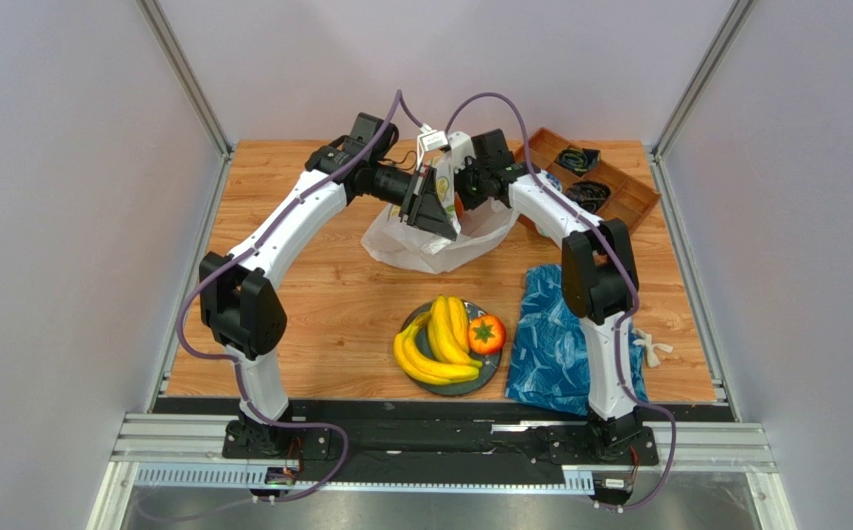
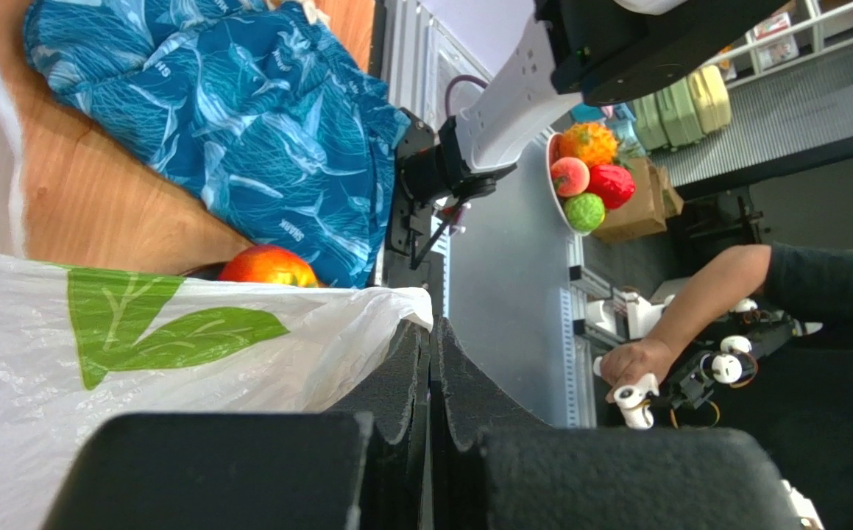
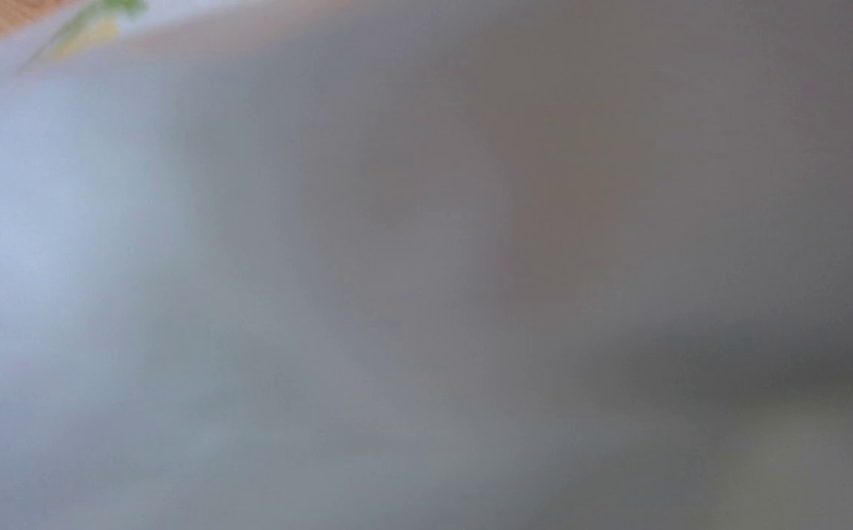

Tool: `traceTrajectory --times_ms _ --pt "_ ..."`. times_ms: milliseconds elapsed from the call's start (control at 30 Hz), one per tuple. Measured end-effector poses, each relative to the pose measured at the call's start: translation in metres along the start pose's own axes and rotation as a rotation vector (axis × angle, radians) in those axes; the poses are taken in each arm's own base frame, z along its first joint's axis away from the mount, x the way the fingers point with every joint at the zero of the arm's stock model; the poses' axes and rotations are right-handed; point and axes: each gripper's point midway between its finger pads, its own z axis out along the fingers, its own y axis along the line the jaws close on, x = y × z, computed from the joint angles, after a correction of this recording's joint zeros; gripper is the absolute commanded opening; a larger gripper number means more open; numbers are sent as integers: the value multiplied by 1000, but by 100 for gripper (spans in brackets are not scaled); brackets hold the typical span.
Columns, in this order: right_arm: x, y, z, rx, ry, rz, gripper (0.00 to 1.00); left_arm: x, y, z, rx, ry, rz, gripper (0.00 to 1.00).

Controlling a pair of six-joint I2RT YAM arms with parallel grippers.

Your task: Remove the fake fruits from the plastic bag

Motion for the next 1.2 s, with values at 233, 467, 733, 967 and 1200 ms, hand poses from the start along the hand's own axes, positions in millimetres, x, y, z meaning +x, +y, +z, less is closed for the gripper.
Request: traceTrajectory --times_ms 233,467,733,967,1200 --pt "-24 1 49 -69 -71 32 98 1 6 0 -14 1 22 0" --pt "-8 -3 96 -39 -42 47 80 15 19 4 -41 24 -4 0" --pt "7 -8 80 -3 -4 54 64 29 24 4 -76 64 -11 0" --pt "-25 -1 -29 -117 -91 110 61 21 33 -7 -161 61 50 0" --pt "-58 61 -147 -352 -260 34 61 -17 51 -32 -269 -11 134 0"
